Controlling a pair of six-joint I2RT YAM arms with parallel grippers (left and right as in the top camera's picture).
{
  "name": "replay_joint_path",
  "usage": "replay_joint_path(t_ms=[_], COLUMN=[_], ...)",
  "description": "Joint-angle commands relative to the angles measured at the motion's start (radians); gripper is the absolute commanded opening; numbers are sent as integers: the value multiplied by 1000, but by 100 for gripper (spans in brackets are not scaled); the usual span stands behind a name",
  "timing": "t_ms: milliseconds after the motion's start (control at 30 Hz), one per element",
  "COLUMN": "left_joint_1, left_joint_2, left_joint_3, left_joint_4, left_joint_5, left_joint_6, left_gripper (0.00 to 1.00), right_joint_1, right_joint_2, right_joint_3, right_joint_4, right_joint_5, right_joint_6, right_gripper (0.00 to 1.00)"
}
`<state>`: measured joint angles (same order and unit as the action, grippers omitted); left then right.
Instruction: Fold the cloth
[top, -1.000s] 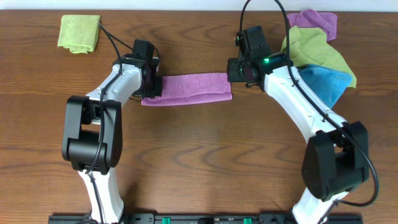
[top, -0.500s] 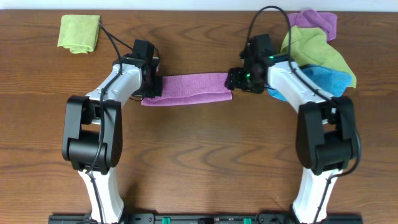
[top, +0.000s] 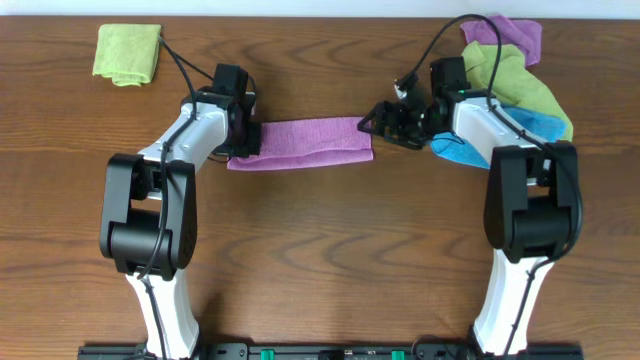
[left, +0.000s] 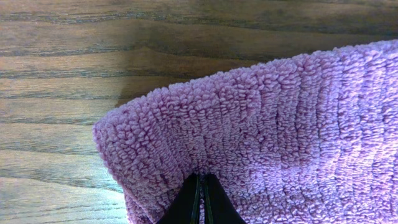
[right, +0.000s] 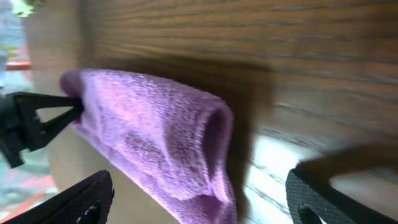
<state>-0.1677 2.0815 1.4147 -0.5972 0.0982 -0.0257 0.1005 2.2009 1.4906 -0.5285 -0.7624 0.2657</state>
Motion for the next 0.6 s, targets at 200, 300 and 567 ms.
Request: replay_joint_path(t_ms=[200,300,567], left_joint_1=[-3,-3,-3], left_joint_2=[51,51,51], left_joint_3=[-6,-6,-6], left_joint_4=[-12,-11,-10], left_joint_5=[-4,-3,0], left_joint_6=[-4,-4,-5], left_gripper=[6,5,6], right_joint_1=[35,39,53], right_joint_2=[141,147,147], right_joint_3=[-7,-7,-7], right_joint_4=[18,33,53], right_joint_5=[-2,0,-2], right_joint_6=[-14,-8,11], right_gripper=[84,80,67])
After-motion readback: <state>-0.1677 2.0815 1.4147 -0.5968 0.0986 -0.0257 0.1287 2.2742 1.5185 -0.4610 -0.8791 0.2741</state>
